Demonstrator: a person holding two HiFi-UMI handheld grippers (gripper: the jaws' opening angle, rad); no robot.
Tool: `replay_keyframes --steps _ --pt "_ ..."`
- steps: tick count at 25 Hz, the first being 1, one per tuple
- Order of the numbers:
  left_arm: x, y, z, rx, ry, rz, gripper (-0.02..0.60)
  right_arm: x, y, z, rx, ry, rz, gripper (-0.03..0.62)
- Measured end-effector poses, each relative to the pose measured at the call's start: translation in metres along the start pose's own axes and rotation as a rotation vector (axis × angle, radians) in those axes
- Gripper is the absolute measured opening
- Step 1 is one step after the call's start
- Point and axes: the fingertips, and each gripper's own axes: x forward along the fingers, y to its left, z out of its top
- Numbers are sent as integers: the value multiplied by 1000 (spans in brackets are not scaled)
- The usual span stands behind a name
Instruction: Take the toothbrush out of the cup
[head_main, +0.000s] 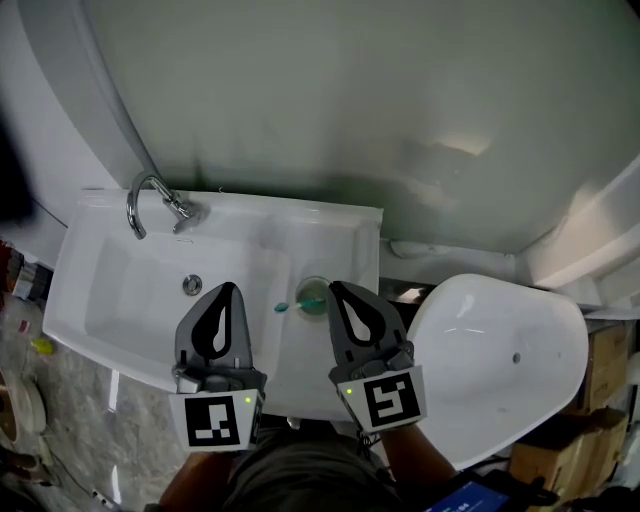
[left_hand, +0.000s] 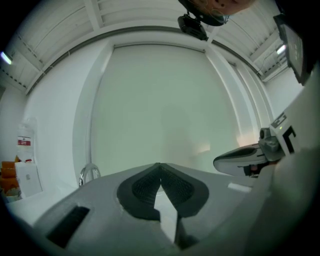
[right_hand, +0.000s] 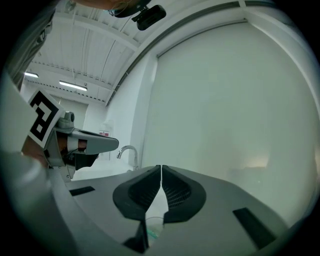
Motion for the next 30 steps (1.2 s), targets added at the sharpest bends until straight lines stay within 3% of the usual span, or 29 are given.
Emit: replay_keyframes --steps 14,25,26,28,30 --pt "22 23 -76 -35 141 22 14 24 26 -87 18 174 87 17" --pt "23 22 -85 -35 158 23 14 28 36 -93 15 163 151 18" --pt "23 22 -85 -36 159 22 14 28 37 -94 15 168 161 25" --pt "23 21 -87 -37 161 22 14 28 42 -98 11 180 193 131" --pt "24 22 -90 -40 166 25 14 29 46 -102 -14 191 215 180"
